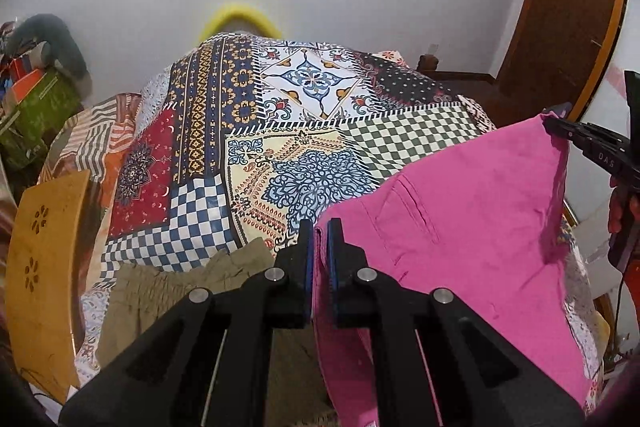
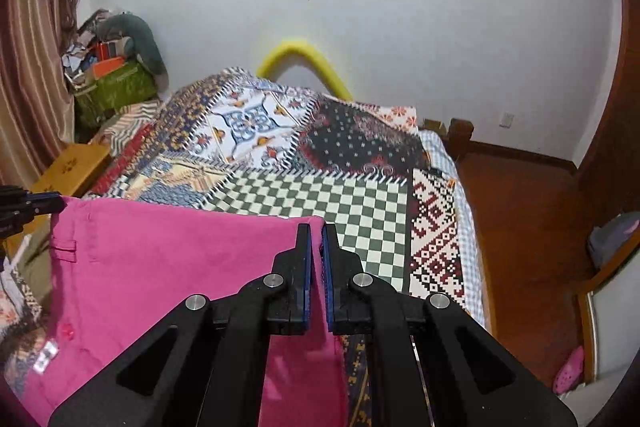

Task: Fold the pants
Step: 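Lift the pink pants with both grippers and fold them over onto themselves, then release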

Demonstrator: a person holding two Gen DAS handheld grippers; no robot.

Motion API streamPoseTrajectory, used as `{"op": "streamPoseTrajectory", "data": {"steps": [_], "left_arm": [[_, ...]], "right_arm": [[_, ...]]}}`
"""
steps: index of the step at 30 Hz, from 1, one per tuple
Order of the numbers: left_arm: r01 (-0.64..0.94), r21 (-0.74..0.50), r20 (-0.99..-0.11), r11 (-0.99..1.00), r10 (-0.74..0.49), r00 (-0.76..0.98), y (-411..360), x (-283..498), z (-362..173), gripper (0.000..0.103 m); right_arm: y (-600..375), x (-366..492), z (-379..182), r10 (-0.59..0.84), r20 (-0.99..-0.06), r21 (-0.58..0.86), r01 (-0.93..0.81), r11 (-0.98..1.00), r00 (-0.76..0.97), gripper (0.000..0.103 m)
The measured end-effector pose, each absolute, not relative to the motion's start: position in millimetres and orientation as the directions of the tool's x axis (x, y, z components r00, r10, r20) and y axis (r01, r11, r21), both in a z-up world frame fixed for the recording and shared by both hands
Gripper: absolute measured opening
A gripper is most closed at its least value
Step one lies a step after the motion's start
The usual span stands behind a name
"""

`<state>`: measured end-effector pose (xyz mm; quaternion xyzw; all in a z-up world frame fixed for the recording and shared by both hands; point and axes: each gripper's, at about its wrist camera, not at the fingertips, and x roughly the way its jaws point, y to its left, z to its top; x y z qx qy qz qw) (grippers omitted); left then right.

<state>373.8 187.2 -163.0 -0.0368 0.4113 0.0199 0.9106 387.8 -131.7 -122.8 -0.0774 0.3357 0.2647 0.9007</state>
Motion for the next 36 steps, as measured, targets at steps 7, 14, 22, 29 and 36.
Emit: {"op": "streamPoseTrajectory", "data": {"steps": [7, 14, 22, 29, 36], "left_arm": [[-0.043, -0.053, -0.740, 0.998, -0.010, 0.673, 171.0, 338.4, -142.3, 0.006], [-0.032, -0.048, -0.741, 0.998, -0.014, 0.671, 157.0, 305.1, -126.7, 0.006], [-0.026, -0.074, -0.749, 0.997, -0.038, 0.662, 146.6, 263.3, -121.9, 0.005], [-0.010, -0.076, -0.765, 0.997, -0.052, 0.642, 136.8, 228.1, -130.7, 0.005], [0.006, -0.072, -0.767, 0.997, -0.060, 0.639, 122.1, 185.1, -142.4, 0.005]], "right_arm": [[-143.4, 356.5, -107.3, 0.453, -0.636, 0.083, -0.528, 0.845, 0.625, 0.004], [-163.2, 321.6, -98.1, 0.473, -0.629, 0.128, -0.518, 0.846, 0.616, 0.004], [-181.3, 279.8, -92.8, 0.485, -0.626, 0.160, -0.508, 0.846, 0.610, 0.004], [-196.7, 246.6, -98.0, 0.494, -0.632, 0.198, -0.492, 0.848, 0.598, 0.004], [-208.6, 209.3, -113.9, 0.489, -0.661, 0.214, -0.481, 0.850, 0.569, 0.004]]}}
